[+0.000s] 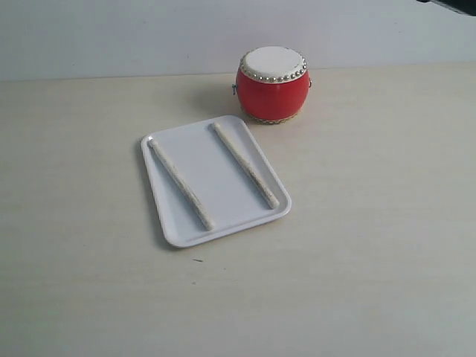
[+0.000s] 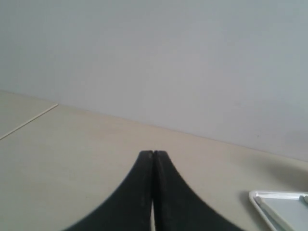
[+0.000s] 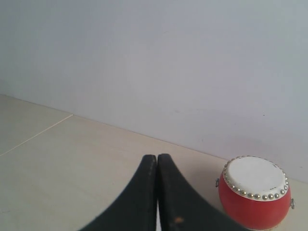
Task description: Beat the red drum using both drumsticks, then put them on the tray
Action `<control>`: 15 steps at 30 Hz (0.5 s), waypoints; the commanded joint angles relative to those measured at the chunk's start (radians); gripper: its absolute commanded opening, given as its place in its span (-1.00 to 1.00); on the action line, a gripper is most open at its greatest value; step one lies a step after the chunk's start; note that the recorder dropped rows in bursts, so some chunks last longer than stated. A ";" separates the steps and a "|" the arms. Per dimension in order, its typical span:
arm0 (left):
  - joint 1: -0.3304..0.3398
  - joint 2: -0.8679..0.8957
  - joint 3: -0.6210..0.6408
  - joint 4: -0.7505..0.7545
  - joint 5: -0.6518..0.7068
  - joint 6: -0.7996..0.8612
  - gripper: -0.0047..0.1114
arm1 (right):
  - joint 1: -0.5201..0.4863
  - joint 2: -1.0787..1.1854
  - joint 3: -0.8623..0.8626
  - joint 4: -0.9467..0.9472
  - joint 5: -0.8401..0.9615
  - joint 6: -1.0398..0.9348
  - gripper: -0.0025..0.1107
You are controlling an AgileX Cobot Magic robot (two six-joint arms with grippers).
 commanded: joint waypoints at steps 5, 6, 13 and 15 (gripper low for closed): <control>0.001 -0.008 0.003 -0.013 0.185 0.003 -0.92 | -0.003 -0.004 0.002 -0.007 -0.014 -0.002 -0.96; -0.003 -0.008 0.003 -0.013 0.209 0.003 -0.92 | -0.003 -0.004 0.002 -0.007 -0.014 -0.002 -0.96; -0.049 -0.008 0.003 -0.018 0.256 -0.005 -0.92 | -0.003 -0.004 0.002 -0.007 -0.014 -0.002 -0.96; -0.049 -0.008 0.003 -0.018 0.258 -0.005 -0.92 | -0.003 -0.004 0.002 -0.007 -0.014 -0.002 -0.96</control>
